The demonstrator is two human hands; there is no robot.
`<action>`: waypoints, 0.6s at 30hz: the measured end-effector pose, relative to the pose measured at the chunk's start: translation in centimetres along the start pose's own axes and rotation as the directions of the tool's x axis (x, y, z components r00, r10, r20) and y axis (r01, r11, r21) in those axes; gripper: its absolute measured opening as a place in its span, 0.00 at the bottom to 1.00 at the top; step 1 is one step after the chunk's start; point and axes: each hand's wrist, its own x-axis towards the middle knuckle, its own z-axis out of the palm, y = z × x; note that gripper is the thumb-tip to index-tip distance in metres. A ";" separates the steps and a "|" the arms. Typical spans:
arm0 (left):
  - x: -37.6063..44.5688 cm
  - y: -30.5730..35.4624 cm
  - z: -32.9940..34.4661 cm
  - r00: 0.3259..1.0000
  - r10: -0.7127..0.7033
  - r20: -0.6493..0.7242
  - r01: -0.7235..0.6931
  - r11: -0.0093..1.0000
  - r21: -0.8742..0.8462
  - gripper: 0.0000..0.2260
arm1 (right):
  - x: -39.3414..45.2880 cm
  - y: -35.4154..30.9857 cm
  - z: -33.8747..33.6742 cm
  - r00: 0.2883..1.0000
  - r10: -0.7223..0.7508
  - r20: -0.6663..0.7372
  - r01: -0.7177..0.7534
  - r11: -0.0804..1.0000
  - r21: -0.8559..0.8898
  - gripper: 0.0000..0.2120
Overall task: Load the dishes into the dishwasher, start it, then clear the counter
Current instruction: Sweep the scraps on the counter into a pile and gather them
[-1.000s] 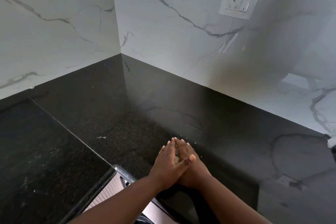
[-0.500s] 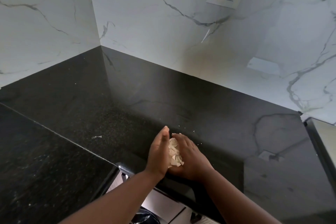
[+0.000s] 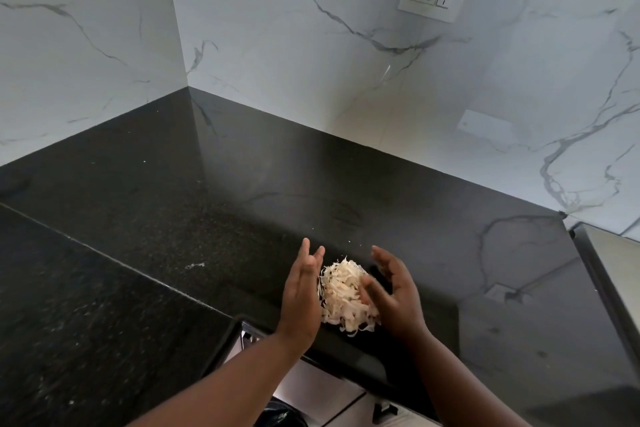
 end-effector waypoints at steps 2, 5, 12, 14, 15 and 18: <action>-0.1 -0.6 0.0 0.999 0.029 -0.018 -0.028 0.998 0.059 0.23 | 0.0 -0.1 0.0 0.990 0.087 -0.110 -0.064 0.978 0.199 0.33; 0.1 -0.7 -0.2 0.999 0.037 0.002 -0.037 0.994 0.103 0.34 | 0.3 -0.1 0.0 0.975 0.143 -0.168 -0.096 0.962 0.257 0.21; -0.3 -0.1 -0.2 0.994 0.078 -0.073 -0.080 0.996 -0.029 0.21 | -1.6 -0.5 -0.2 0.998 0.054 -0.019 -0.052 0.992 0.111 0.27; -0.3 0.3 -0.3 0.993 0.069 -0.093 -0.077 0.993 -0.088 0.21 | -1.9 -0.2 0.3 0.991 -0.047 0.126 0.072 0.977 -0.201 0.40; -0.3 0.5 -0.3 0.995 0.051 -0.090 -0.060 0.993 -0.099 0.24 | -1.7 -0.1 0.6 0.976 -0.085 0.198 0.155 0.917 -0.368 0.46; -0.3 0.5 -0.4 1.000 0.018 -0.025 -0.019 0.999 -0.040 0.31 | -0.6 -0.8 1.2 0.937 -0.086 0.340 0.294 0.720 -0.629 0.53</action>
